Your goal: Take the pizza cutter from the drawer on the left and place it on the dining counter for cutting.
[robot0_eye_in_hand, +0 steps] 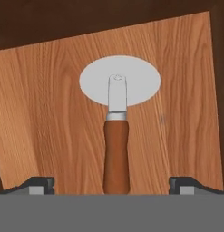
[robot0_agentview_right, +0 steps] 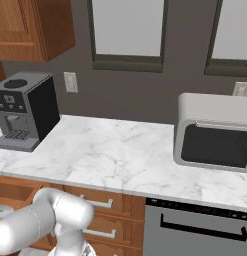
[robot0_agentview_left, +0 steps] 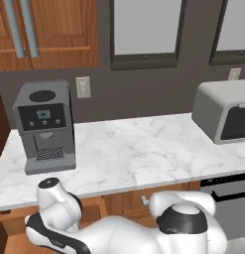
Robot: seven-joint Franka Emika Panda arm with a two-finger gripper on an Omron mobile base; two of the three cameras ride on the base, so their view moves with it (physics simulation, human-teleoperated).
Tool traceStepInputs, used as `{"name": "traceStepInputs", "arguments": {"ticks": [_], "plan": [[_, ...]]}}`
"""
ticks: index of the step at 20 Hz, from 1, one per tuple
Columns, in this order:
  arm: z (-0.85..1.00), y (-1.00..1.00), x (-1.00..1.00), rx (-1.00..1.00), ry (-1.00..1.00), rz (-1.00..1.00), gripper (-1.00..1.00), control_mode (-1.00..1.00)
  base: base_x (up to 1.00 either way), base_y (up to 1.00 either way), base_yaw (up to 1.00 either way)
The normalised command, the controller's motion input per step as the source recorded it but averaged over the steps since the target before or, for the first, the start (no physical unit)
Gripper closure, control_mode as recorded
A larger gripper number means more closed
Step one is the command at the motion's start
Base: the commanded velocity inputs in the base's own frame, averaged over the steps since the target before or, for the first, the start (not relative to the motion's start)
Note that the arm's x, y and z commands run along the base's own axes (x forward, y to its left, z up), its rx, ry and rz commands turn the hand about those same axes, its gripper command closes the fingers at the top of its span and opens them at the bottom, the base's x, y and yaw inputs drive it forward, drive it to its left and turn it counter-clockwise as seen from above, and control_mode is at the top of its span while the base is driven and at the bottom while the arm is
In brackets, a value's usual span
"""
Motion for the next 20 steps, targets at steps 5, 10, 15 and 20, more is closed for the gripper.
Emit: {"name": "traceStepInputs", "arguments": {"ticks": [5,10,15,20], "plan": [[-0.26,0.0,-0.14,0.0,-0.07,0.0,-1.0,-1.0,0.0,0.0,0.0],[-0.19,0.0,-0.02,0.0,0.0,0.0,-1.0,-1.0,0.0,0.0,0.0],[-0.17,0.0,0.0,0.0,0.0,0.0,-1.0,-1.0,0.0,0.0,0.0],[-0.25,0.0,0.0,0.0,0.0,0.0,-1.0,-1.0,0.0,0.0,0.0]]}}
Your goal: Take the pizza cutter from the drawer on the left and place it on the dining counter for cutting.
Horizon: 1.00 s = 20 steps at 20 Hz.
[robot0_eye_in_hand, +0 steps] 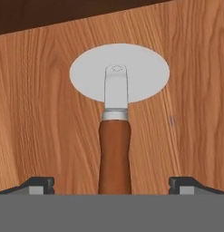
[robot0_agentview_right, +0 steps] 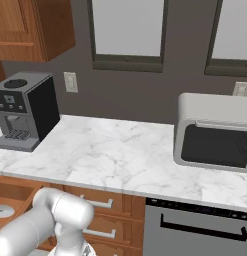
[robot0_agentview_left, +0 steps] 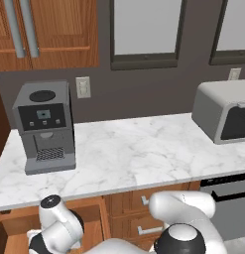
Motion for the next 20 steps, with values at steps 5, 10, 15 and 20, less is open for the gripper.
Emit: {"name": "traceStepInputs", "arguments": {"ticks": [5,10,15,20], "plan": [[-0.31,0.0,0.0,0.0,0.0,0.0,-1.0,-1.0,0.0,0.0,0.0],[-0.28,0.0,0.0,0.0,0.0,0.0,-1.0,-1.0,0.0,0.0,0.0],[-0.35,0.0,-0.03,0.0,0.0,0.0,-1.0,-1.0,0.0,0.0,0.0],[-0.23,0.0,-0.02,0.0,0.0,0.0,-1.0,-1.0,0.0,0.0,0.0]]}}
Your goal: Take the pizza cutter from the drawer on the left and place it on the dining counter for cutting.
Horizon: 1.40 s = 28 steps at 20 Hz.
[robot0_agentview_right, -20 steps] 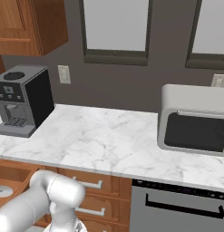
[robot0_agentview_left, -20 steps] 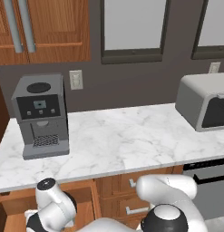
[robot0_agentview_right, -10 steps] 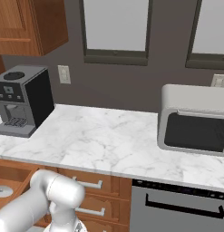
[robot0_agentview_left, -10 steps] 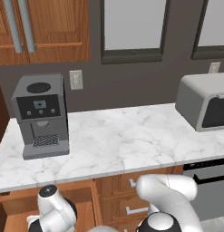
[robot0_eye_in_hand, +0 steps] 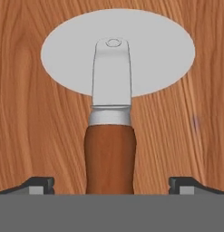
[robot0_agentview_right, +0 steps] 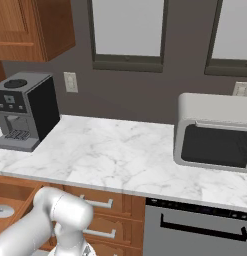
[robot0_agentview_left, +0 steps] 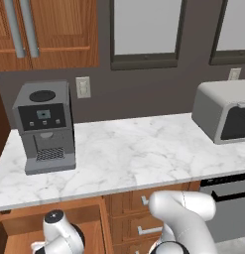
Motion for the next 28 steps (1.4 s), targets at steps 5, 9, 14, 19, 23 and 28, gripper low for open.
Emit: {"name": "traceStepInputs", "arguments": {"ticks": [5,9,14,19,23,28], "plan": [[-0.14,0.0,0.0,0.0,0.0,0.0,-1.0,-1.0,0.0,0.0,0.0],[-0.09,0.0,0.0,0.0,0.0,0.0,-1.0,-1.0,0.0,0.0,0.0],[-0.14,0.0,0.0,0.0,0.0,0.0,-1.0,-1.0,0.0,0.0,0.0],[-0.08,0.0,0.0,0.0,0.0,0.0,-1.0,-1.0,0.0,0.0,0.0],[0.0,0.0,0.0,0.0,0.0,0.0,-1.0,-1.0,0.0,0.0,0.0],[0.0,0.0,0.0,0.0,0.0,0.0,-1.0,-1.0,0.0,0.0,0.0]]}}
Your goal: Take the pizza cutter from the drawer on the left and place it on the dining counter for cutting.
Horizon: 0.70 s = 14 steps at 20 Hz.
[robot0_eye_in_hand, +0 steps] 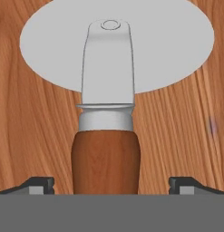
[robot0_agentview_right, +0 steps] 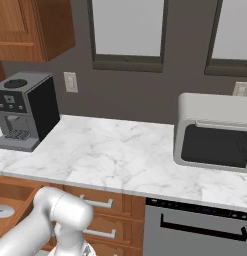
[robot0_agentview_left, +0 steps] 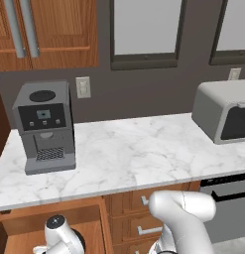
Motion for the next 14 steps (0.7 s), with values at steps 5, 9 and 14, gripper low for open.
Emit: {"name": "traceStepInputs", "arguments": {"ticks": [5,9,14], "plan": [[0.0,0.0,0.0,0.0,0.0,0.0,1.0,-1.0,0.0,0.0,0.0],[0.0,0.0,0.0,0.0,0.0,0.0,1.0,-1.0,0.0,0.0,0.0],[0.0,0.0,0.0,0.0,0.0,0.0,1.0,-1.0,0.0,0.0,0.0]]}}
